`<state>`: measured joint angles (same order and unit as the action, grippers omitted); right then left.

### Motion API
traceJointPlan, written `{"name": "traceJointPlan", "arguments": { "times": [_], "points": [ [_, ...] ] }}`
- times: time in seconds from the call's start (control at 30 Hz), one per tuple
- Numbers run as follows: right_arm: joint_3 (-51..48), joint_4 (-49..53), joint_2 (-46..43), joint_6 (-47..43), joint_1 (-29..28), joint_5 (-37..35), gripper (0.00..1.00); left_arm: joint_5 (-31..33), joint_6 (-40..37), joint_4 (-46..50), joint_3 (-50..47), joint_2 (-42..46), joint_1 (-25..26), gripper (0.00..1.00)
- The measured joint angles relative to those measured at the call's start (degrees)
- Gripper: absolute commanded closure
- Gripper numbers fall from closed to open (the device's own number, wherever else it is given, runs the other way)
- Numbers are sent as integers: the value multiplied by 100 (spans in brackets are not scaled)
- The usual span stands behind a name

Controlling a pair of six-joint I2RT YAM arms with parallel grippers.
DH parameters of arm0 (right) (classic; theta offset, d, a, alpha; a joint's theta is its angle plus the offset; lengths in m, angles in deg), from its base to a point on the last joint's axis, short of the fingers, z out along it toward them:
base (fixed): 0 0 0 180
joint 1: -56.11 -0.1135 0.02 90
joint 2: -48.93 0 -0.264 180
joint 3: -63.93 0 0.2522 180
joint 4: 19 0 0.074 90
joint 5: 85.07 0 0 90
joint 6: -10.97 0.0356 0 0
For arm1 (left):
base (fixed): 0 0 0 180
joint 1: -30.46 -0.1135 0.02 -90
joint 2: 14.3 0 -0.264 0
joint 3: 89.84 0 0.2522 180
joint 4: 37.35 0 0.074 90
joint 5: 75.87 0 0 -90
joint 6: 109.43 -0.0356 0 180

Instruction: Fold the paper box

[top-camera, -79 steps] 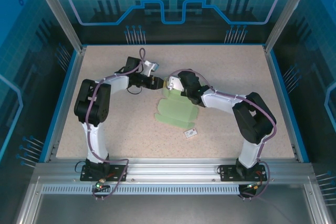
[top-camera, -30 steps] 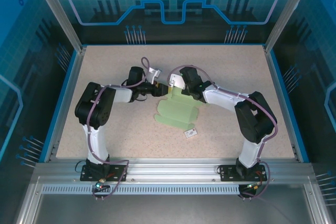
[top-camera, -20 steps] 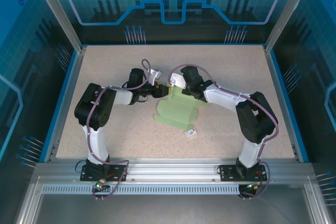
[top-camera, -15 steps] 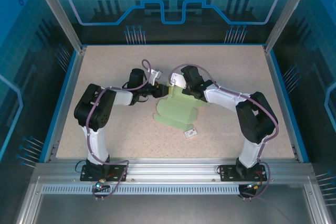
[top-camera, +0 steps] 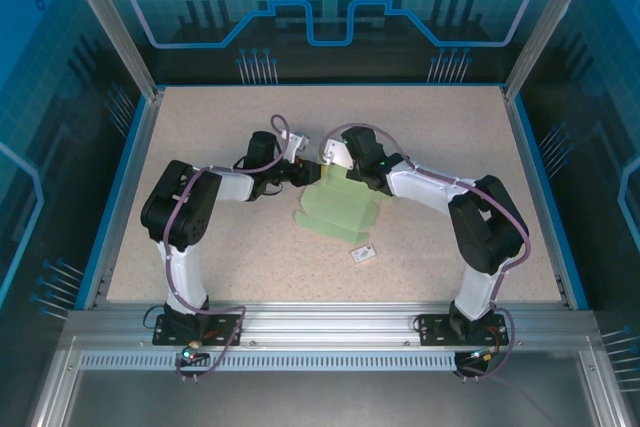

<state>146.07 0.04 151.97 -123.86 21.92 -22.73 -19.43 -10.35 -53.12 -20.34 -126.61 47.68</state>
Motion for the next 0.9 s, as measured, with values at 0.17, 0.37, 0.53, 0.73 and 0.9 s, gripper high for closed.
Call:
{"name": "traceJointPlan", "arguments": {
  "times": [0.17,0.37,0.53,0.73,0.9],
  "points": [
    [0,-118,0,-146,-138,-258,100,15,4,7,0,0,0,53],
    [-120,-522,0,-356,-328,-612,100,15,24,-203,-92,-2,0,53],
    [-321,-793,0,-472,-439,-848,100,15,142,-323,-190,-2,0,53],
    [-382,-907,4,-474,-444,-944,100,15,249,-623,-275,-2,0,47],
    [-382,-883,4,-472,-442,-925,100,13,308,-946,-455,-2,0,44]
  ]
}}
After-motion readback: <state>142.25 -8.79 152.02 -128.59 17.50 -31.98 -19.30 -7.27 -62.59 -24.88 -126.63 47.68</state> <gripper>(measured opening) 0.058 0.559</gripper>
